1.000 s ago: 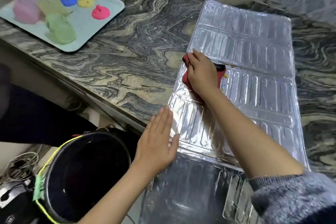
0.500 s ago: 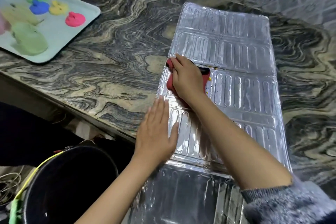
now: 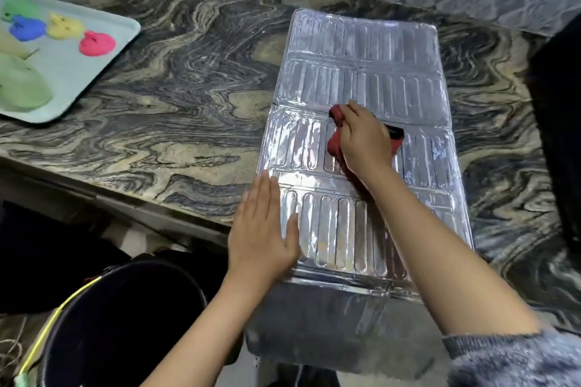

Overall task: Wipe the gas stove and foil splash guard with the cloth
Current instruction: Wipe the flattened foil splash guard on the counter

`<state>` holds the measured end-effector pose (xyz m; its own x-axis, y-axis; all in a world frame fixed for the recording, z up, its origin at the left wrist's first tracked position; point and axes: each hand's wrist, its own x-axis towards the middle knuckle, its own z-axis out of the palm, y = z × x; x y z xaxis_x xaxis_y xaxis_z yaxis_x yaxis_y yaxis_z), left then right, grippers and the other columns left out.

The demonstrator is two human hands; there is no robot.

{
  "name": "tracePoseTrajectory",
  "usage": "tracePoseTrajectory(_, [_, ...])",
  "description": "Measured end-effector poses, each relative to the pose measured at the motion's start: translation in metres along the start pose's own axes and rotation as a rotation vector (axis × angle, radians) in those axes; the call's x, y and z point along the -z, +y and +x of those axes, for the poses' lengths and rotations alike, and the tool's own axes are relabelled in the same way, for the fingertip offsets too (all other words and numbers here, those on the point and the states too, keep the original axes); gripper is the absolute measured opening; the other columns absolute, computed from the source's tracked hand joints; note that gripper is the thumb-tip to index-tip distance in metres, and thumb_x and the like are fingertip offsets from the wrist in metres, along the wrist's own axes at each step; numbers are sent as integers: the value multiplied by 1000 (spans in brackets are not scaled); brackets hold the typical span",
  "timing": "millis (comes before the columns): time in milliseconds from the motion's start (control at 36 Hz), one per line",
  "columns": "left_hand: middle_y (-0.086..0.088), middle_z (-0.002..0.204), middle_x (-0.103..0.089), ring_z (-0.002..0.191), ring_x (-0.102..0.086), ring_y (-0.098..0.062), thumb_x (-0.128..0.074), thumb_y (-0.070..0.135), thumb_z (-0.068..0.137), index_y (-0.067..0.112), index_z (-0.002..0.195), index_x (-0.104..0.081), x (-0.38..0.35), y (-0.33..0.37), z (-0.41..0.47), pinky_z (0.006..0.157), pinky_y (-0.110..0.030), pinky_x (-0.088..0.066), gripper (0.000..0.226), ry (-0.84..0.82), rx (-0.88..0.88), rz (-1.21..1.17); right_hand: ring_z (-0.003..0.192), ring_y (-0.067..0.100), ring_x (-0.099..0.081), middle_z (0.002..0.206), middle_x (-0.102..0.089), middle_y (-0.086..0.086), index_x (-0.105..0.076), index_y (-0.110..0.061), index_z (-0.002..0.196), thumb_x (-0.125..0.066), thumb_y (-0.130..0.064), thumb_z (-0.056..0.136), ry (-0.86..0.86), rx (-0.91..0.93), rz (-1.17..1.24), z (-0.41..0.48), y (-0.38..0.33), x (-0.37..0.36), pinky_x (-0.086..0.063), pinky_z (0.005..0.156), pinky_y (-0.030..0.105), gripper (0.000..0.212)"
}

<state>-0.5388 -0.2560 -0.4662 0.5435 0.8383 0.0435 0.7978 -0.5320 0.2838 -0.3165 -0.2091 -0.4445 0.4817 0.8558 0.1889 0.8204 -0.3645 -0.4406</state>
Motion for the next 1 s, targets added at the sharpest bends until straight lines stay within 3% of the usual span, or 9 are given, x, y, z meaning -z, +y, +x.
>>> tracePoseTrajectory(333, [-11,156,-8,145,-4,-19,-8,45,86,2,146,-13,0,2,-1,112,-26,10,74,16,0,-8,134,24,-36,145,-41,8,-44,-10,135,-36,-15,95,116,-299,-136,-48,85,56,-29,109,40,42])
tracePoseTrajectory(500, [-12,156,-10,145,-7,-21,-8,45,85,1,146,-14,2,3,-1,112,-27,8,75,10,-2,-15,137,23,-30,149,-35,6,-38,-14,139,-35,-22,96,138,-414,-208,-81,69,47,-22,110,40,44])
tracePoseTrajectory(750, [-10,157,-3,145,0,-18,0,50,82,4,147,-7,6,3,0,114,-27,8,80,-22,-16,-42,139,23,-25,150,-32,6,-34,-15,141,-31,-26,97,106,-391,-200,-100,21,27,-18,111,41,45])
tracePoseTrajectory(917, [-5,157,-7,145,-4,-17,-39,47,92,10,148,-16,26,-16,8,118,-32,-4,70,-87,-53,-150,140,23,-24,152,-29,6,-34,-15,141,-31,-27,97,102,-384,-204,-100,12,23,-18,112,40,45])
tracePoseTrajectory(1000, [-7,157,-6,145,-2,-17,-40,49,91,10,148,-13,30,-33,10,118,-32,-2,74,-66,-27,-137,140,23,-24,152,-29,6,-33,-15,141,-31,-27,98,100,-389,-201,-100,12,23,-17,112,40,45])
